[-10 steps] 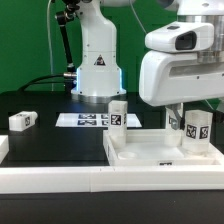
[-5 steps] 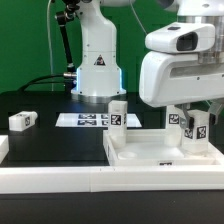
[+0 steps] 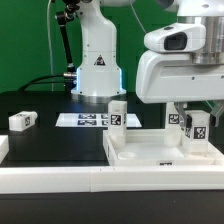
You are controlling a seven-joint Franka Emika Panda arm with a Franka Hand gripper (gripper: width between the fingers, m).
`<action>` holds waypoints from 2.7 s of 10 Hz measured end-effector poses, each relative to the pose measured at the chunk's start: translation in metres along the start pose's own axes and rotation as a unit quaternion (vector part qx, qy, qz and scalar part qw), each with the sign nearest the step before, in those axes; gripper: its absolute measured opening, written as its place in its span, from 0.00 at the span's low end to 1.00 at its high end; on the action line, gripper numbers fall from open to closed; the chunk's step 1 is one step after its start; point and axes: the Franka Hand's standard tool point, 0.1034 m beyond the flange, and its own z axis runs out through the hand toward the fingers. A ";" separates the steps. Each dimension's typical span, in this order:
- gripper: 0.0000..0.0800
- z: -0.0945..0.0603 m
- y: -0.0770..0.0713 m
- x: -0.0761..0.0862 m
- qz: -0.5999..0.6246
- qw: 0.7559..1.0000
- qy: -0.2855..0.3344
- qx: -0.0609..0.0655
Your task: Assemble square table
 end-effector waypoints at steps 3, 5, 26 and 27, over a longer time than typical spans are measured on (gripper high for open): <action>0.36 0.000 0.003 0.001 0.163 0.987 -0.002 0.000; 0.36 0.001 0.005 0.001 0.249 0.969 -0.002 0.006; 0.81 0.001 -0.009 0.002 0.359 0.933 0.005 0.013; 0.81 0.001 -0.009 0.002 0.327 0.945 0.005 0.013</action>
Offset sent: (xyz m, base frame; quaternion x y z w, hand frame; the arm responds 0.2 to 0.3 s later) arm 0.0008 -0.0054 -0.0015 0.0130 -0.0219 0.2074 0.9779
